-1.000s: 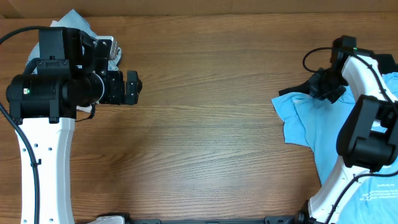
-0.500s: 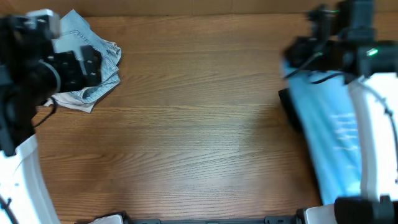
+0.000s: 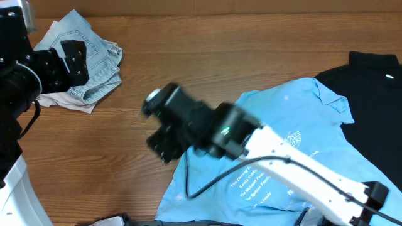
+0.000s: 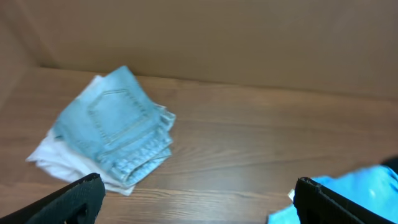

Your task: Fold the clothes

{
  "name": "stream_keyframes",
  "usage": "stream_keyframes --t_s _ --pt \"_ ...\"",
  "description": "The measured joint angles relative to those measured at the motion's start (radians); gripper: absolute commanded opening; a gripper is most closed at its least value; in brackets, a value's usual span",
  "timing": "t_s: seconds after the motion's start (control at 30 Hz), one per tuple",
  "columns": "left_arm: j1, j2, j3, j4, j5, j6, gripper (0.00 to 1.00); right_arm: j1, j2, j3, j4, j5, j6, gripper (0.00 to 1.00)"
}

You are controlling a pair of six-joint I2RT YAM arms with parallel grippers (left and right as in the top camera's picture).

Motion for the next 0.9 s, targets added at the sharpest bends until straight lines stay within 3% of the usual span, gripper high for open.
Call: stream_keyframes --t_s 0.1,0.3,0.4,0.53,0.63,0.67,0.87,0.9 --pt "-0.036 0.012 -0.002 -0.014 0.056 0.051 1.00 -0.112 -0.034 0.042 -0.015 0.122 0.098 0.85" --pt "-0.241 0.130 -0.060 -0.014 0.145 0.146 0.98 -0.484 -0.189 0.103 -0.019 0.240 0.351 0.81" --pt "-0.369 0.253 -0.081 -0.001 0.158 0.218 0.68 -0.657 -0.253 0.115 -0.036 0.208 0.425 0.81" --pt "-0.542 0.442 -0.096 0.106 0.171 0.288 0.40 -0.829 -0.281 0.123 -0.105 0.135 0.470 0.81" --pt "-0.647 0.566 -0.098 0.214 0.175 0.319 0.09 -0.905 -0.272 0.122 -0.180 0.097 0.484 0.80" --pt "-0.677 0.607 -0.099 0.268 0.177 0.323 0.09 -0.924 -0.268 0.122 -0.203 0.089 0.484 0.80" --pt "-0.795 0.822 -0.099 0.514 0.180 0.340 0.40 -0.952 -0.265 0.122 -0.262 0.070 0.470 0.80" --pt "-0.812 0.864 -0.099 0.541 0.180 0.339 0.62 -0.952 -0.265 0.122 -0.270 0.068 0.467 0.81"
